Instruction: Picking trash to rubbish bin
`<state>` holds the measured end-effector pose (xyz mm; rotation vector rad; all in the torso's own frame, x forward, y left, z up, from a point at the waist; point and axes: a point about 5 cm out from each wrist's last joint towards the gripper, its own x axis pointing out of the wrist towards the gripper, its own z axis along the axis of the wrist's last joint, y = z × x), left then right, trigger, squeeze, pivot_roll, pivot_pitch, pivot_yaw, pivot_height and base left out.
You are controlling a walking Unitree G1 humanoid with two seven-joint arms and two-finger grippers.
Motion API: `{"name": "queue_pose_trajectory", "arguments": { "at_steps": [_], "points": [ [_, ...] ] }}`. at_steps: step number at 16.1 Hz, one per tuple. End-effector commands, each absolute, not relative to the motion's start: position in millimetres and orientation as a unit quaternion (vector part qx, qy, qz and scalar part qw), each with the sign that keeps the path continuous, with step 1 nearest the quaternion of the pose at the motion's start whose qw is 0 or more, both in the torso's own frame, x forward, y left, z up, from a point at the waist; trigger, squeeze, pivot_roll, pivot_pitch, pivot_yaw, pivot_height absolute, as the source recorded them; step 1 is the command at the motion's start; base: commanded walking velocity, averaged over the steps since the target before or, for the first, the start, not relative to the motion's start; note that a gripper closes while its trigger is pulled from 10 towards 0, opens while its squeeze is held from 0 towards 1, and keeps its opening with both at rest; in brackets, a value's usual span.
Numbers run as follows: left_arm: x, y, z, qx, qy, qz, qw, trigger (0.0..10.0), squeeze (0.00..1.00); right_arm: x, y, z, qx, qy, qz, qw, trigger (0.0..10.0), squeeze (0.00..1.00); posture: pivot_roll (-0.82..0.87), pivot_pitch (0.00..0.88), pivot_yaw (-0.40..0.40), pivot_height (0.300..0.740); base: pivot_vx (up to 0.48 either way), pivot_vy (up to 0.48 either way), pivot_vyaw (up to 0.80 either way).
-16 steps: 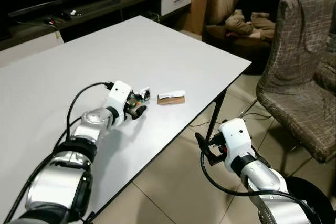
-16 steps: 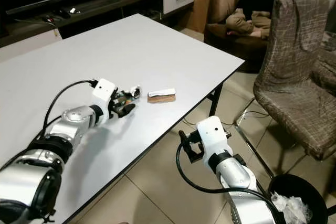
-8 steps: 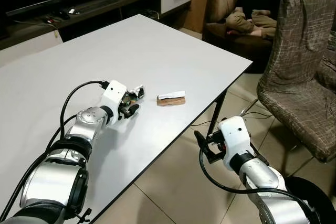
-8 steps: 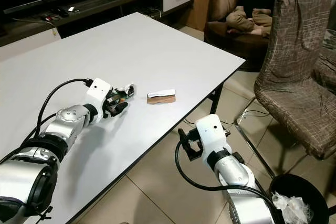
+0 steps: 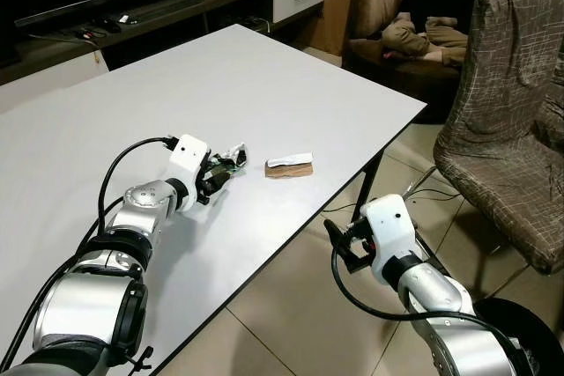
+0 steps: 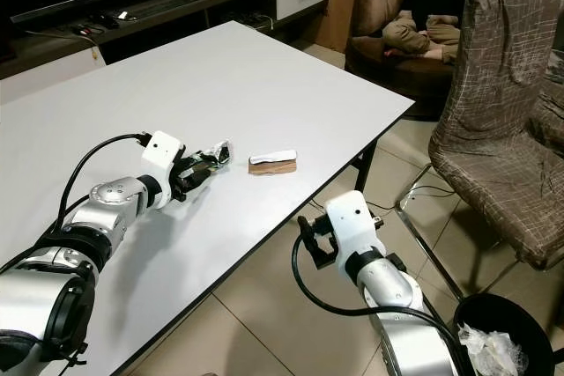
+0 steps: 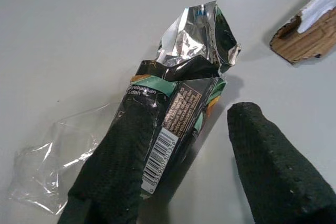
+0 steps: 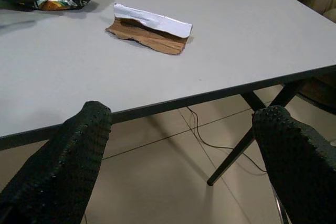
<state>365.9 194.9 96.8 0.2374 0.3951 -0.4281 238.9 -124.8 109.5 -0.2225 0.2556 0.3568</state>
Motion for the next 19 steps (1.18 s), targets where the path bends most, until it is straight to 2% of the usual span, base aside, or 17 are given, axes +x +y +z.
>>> {"name": "queue_pose_trajectory", "arguments": {
  "at_steps": [1,10,14,19],
  "points": [
    [358,197,83,0.108,0.232,-0.218,0.942,0.0,0.0,241,-123,109,-0.116,0.127,0.177,0.969,10.0,0.0,-0.1,0.0,0.04,0.74,0.0,0.0,0.0],
    [357,195,81,0.075,0.215,-0.207,0.951,0.0,0.0,246,-119,105,-0.118,0.125,0.177,0.969,10.0,0.0,-0.07,0.0,0.03,0.74,0.0,0.0,0.0],
    [374,191,119,-0.024,0.115,-0.219,0.969,0.0,0.0,255,-119,108,-0.119,0.108,0.166,0.973,10.0,0.0,-0.05,0.0,0.024,0.74,0.0,0.0,0.0],
    [374,203,144,-0.032,0.039,-0.225,0.973,0.0,0.0,267,-117,110,-0.113,0.094,0.159,0.976,10.0,0.0,-0.01,0.0,0.017,0.74,0.0,0.0,0.0]
  ]
}}
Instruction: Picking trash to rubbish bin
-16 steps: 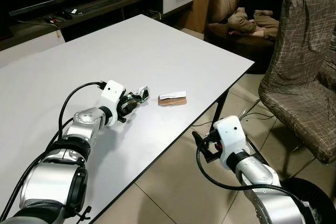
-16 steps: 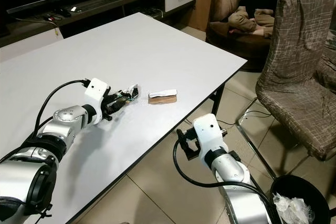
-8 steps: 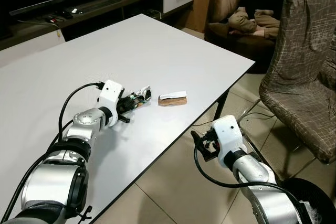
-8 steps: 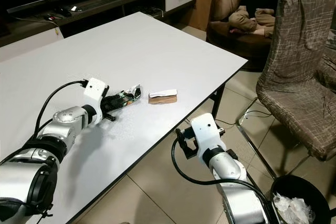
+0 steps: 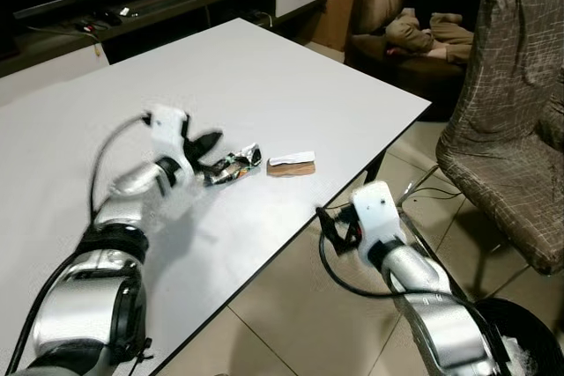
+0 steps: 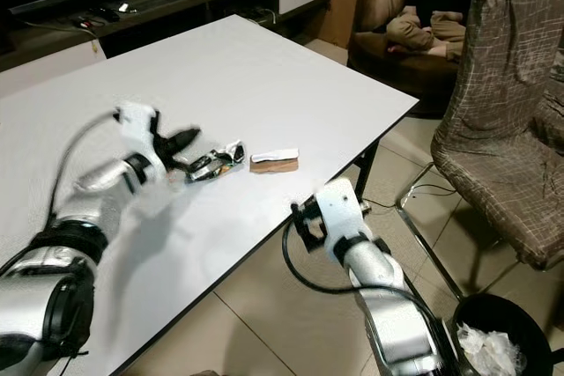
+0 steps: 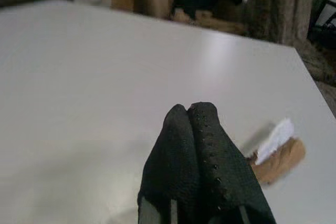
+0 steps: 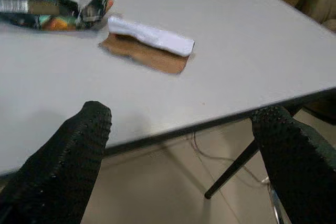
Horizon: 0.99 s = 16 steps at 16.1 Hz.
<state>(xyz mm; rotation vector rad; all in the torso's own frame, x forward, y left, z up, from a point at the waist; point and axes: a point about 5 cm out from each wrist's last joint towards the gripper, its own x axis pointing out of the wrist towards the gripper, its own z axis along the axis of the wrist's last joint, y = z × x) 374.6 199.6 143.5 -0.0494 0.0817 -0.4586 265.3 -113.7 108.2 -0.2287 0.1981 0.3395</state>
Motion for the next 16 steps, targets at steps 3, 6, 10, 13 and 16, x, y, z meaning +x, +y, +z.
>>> {"name": "queue_pose_trajectory", "arguments": {
  "at_steps": [3,6,10,13,16],
  "points": [
    [365,204,124,0.041,0.078,-0.215,0.973,0.0,0.14,271,-116,109,-0.11,0.091,0.158,0.977,10.0,0.0,0.02,0.0,-0.001,0.74,0.0,0.0,0.0],
    [364,190,116,0.022,0.079,-0.23,0.97,10.0,1.0,274,-113,109,-0.11,0.086,0.161,0.977,10.0,0.0,0.02,0.0,0.005,0.74,0.0,0.0,0.0],
    [368,183,113,0.039,0.097,-0.217,0.971,10.0,1.0,263,-113,102,-0.108,0.102,0.186,0.971,10.0,0.0,-0.01,0.0,0.03,0.74,0.0,0.0,0.0],
    [368,188,109,0.043,0.114,-0.205,0.971,10.0,1.0,252,-104,103,-0.089,0.105,0.239,0.961,10.0,0.0,-0.03,0.0,0.038,0.74,0.0,0.0,0.0],
    [367,191,106,0.032,0.125,-0.202,0.971,10.0,1.0,246,-99,104,-0.076,0.107,0.263,0.956,10.0,0.0,-0.03,0.0,0.045,0.74,0.0,0.0,0.0]
  ]
}}
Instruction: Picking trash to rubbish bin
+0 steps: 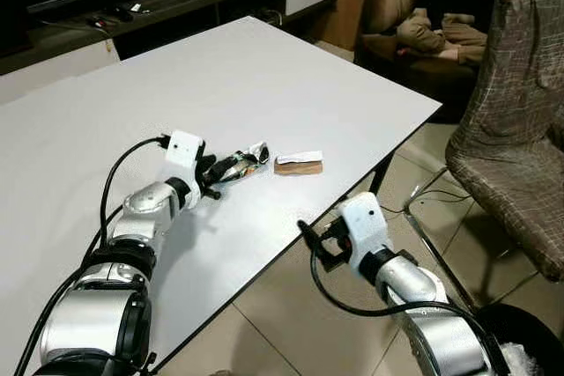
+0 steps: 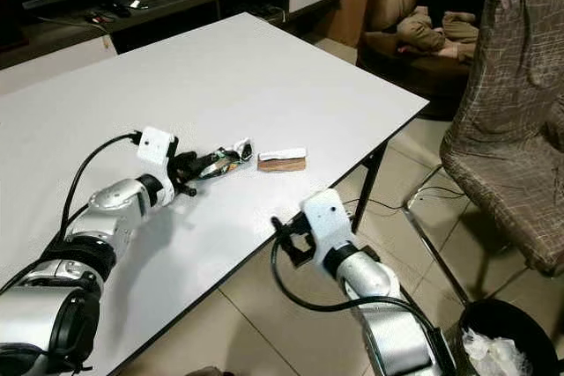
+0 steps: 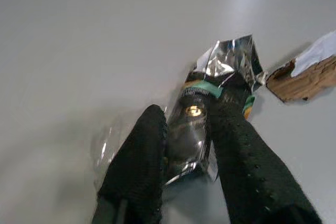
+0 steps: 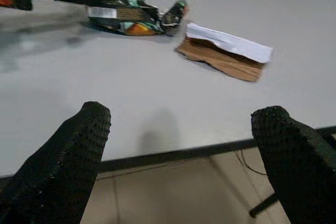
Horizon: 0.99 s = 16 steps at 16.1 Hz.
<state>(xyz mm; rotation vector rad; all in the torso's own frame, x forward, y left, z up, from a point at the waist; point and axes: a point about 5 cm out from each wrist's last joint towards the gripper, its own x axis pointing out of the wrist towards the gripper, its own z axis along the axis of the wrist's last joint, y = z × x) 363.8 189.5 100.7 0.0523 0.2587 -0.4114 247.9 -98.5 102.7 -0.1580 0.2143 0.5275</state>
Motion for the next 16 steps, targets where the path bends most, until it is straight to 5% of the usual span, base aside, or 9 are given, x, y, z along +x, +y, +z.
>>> {"name": "queue_pose_trajectory", "arguments": {
  "at_steps": [1,14,15,16],
  "points": [
    [368,191,107,0.018,0.124,-0.199,0.972,10.0,1.0,244,-98,104,-0.074,0.107,0.263,0.956,10.0,0.0,-0.04,0.0,0.047,0.74,0.0,0.0,0.0],
    [381,167,114,0.059,0.163,-0.192,0.966,10.0,1.0,228,-102,103,-0.075,0.122,0.25,0.958,10.0,0.0,-0.11,0.0,0.109,0.74,0.0,0.0,0.0],
    [378,166,108,0.057,0.184,-0.196,0.961,10.0,0.0,226,-102,102,-0.074,0.124,0.248,0.958,10.0,0.0,-0.12,0.0,0.114,0.74,0.0,0.0,0.0],
    [375,163,102,0.019,0.201,-0.202,0.958,10.0,0.0,225,-101,102,-0.073,0.125,0.247,0.958,10.0,0.0,-0.12,0.0,0.117,0.74,0.0,0.0,0.0]
  ]
}}
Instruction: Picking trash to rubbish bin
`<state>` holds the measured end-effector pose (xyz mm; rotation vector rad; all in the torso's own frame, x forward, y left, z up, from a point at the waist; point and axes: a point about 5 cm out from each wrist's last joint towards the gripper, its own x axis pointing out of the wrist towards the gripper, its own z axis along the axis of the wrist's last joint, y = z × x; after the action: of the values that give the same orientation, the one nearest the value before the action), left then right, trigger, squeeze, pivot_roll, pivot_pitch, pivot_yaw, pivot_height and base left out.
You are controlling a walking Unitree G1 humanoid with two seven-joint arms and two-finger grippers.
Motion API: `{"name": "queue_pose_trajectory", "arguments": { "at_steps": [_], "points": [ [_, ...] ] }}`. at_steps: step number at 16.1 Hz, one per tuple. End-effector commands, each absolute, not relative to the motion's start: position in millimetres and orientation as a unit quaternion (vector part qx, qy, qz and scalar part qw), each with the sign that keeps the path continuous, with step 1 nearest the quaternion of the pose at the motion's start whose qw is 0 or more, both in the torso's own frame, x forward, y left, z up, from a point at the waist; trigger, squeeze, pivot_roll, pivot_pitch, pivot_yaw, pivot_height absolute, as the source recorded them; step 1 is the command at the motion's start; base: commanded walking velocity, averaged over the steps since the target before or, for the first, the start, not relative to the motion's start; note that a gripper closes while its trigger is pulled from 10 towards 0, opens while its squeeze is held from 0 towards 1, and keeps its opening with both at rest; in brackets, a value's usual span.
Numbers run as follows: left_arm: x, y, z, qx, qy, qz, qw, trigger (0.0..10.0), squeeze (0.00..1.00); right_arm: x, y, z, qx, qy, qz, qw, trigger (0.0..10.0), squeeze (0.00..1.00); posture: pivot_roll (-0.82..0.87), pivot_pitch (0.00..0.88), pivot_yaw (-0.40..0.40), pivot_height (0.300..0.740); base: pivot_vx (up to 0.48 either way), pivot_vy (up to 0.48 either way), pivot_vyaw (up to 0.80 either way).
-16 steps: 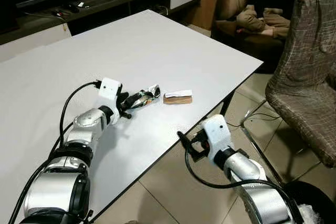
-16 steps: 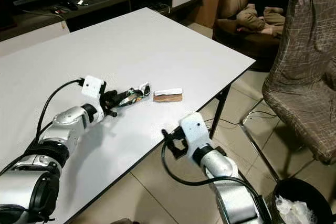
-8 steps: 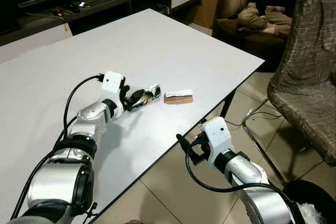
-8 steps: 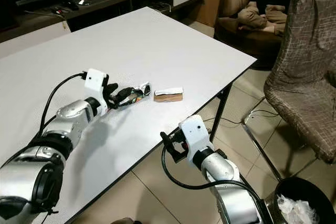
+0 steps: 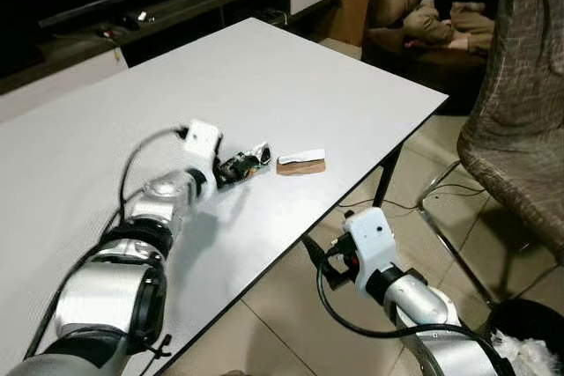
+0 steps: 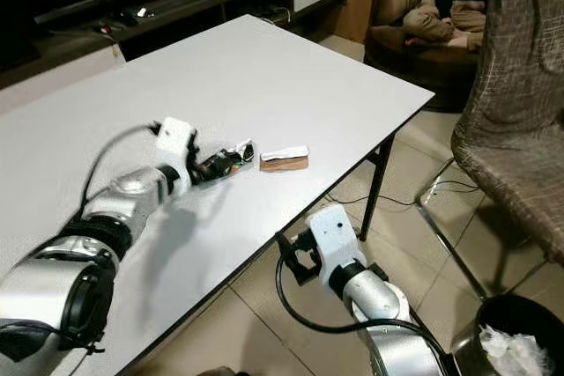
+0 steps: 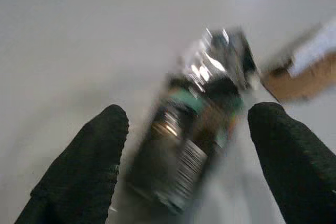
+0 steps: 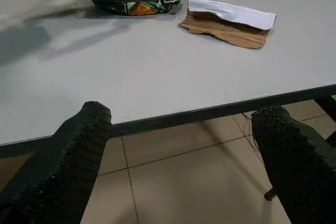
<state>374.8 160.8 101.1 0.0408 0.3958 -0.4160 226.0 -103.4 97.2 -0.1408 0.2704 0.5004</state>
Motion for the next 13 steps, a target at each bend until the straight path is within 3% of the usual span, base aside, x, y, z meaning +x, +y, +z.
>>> {"name": "queue_pose_trajectory", "arguments": {
  "at_steps": [1,4,7,8,10,11,13],
  "points": [
    [374,160,99,-0.012,0.206,-0.21,0.956,10.0,0.0,224,-101,102,-0.073,0.126,0.246,0.958,10.0,0.0,-0.12,0.0,0.119,0.74,0.0,0.0,0.0],
    [371,157,95,-0.047,0.217,-0.212,0.952,10.0,0.0,224,-101,101,-0.074,0.129,0.243,0.959,10.0,0.0,-0.12,0.0,0.123,0.74,0.0,0.0,0.0],
    [364,161,82,0.018,0.25,-0.218,0.943,10.0,0.0,225,-100,101,-0.076,0.129,0.244,0.958,10.0,0.0,-0.12,0.0,0.122,0.74,0.0,0.0,0.0],
    [364,163,81,0.021,0.252,-0.213,0.944,8.0,0.0,226,-100,101,-0.076,0.129,0.245,0.958,10.0,0.0,-0.12,0.0,0.121,0.74,0.0,0.0,0.0],
    [364,165,81,0.026,0.252,-0.205,0.945,1.5,0.0,226,-100,101,-0.077,0.129,0.245,0.958,10.0,0.0,-0.12,0.0,0.121,0.74,0.0,0.0,0.0],
    [363,170,79,0.045,0.256,-0.194,0.946,0.0,0.0,226,-100,101,-0.078,0.129,0.245,0.958,10.0,0.0,-0.12,0.0,0.122,0.74,0.0,0.0,0.0],
    [363,173,80,0.048,0.254,-0.186,0.948,0.0,0.0,228,-99,100,-0.077,0.129,0.245,0.958,10.0,0.0,-0.11,0.0,0.124,0.74,0.0,0.0,0.0]
  ]
}}
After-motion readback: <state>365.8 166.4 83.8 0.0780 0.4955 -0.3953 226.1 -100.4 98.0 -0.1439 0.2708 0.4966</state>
